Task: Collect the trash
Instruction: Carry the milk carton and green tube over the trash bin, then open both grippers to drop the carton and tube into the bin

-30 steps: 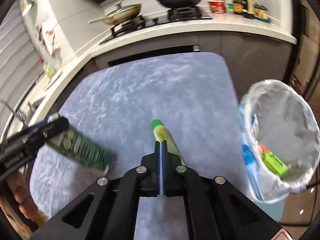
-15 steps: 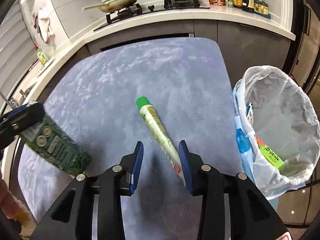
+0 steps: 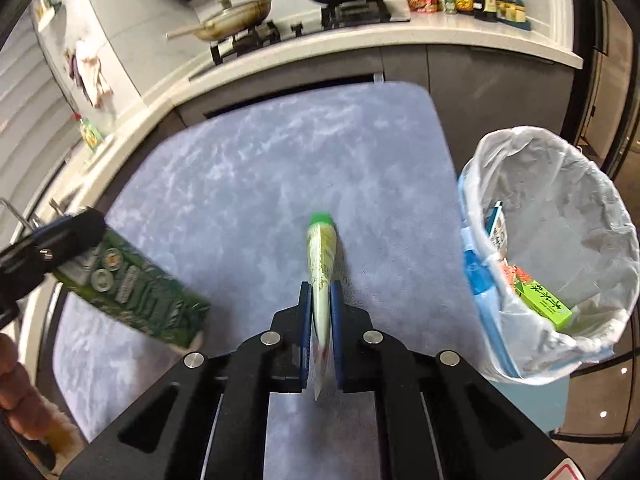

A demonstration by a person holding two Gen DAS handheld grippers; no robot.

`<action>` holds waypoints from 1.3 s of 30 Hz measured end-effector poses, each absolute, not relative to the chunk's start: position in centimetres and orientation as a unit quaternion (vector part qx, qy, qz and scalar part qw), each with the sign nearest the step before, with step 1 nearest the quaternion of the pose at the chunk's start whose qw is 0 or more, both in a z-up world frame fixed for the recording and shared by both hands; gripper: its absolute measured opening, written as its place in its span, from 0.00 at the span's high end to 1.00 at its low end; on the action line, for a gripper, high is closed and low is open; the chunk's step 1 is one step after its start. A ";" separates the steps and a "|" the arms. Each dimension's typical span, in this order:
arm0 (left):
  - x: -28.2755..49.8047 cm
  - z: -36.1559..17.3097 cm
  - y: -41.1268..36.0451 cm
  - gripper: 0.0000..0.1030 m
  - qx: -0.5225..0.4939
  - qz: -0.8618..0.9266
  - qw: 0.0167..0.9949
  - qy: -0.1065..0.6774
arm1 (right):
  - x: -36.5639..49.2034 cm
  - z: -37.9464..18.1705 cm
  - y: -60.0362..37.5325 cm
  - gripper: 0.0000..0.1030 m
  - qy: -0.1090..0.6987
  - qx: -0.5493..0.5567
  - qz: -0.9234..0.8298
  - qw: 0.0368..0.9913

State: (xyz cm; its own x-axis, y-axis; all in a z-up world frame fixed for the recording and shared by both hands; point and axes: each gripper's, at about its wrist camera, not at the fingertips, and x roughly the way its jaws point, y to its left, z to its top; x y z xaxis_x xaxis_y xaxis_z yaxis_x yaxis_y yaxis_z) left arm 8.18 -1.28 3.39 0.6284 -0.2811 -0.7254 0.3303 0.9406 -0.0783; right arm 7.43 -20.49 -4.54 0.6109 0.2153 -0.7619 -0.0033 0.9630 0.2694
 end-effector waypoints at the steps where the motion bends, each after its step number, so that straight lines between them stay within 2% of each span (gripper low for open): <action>1: 8.1 3.8 -1.6 0.52 0.031 -0.172 0.903 0.393 | 7.1 -4.1 -20.9 0.91 0.432 0.126 0.059 0.891; 6: 8.2 5.7 -4.1 0.52 0.028 -0.202 0.901 0.383 | 4.7 -1.4 -24.5 0.91 0.398 0.166 0.033 0.902; 15: 9.7 8.2 -13.5 0.52 0.019 -0.285 0.888 0.361 | 2.2 2.5 -33.6 0.91 0.345 0.192 -0.051 0.917; 22: 11.2 8.4 -20.5 0.52 0.015 -0.327 0.882 0.340 | 2.7 2.1 -38.6 0.91 0.340 0.191 -0.096 0.916; 28: 12.4 6.6 -24.9 0.52 0.015 -0.345 0.869 0.354 | 3.6 0.3 -40.7 0.91 0.353 0.197 -0.111 0.908; 31: 13.0 5.2 -26.4 0.52 0.014 -0.351 0.862 0.365 | 4.1 -0.7 -41.4 0.88 0.360 0.200 -0.115 0.904; 33: 13.1 4.6 -27.0 0.50 0.016 -0.346 0.863 0.368 | 4.2 -0.8 -41.6 0.77 0.357 0.200 -0.120 0.905; 34: 13.3 4.4 -27.2 0.45 0.019 -0.339 0.865 0.368 | 4.2 -0.7 -41.7 0.73 0.355 0.200 -0.121 0.905; 37: 13.3 4.1 -27.1 0.36 0.020 -0.333 0.868 0.368 | 4.1 -0.6 -41.8 0.72 0.351 0.204 -0.120 0.906; 39: 13.2 4.1 -27.0 0.36 0.023 -0.329 0.870 0.366 | 4.0 -0.5 -41.7 0.72 0.350 0.203 -0.118 0.907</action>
State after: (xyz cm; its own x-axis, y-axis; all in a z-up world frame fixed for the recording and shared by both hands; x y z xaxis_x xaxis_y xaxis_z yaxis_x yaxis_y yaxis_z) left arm 13.17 -26.99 4.12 0.5150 -0.5565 -0.6519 0.5895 0.7821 -0.2020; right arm 4.04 -41.66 -0.50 0.7268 -0.0720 -0.6831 0.3570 0.8892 0.2861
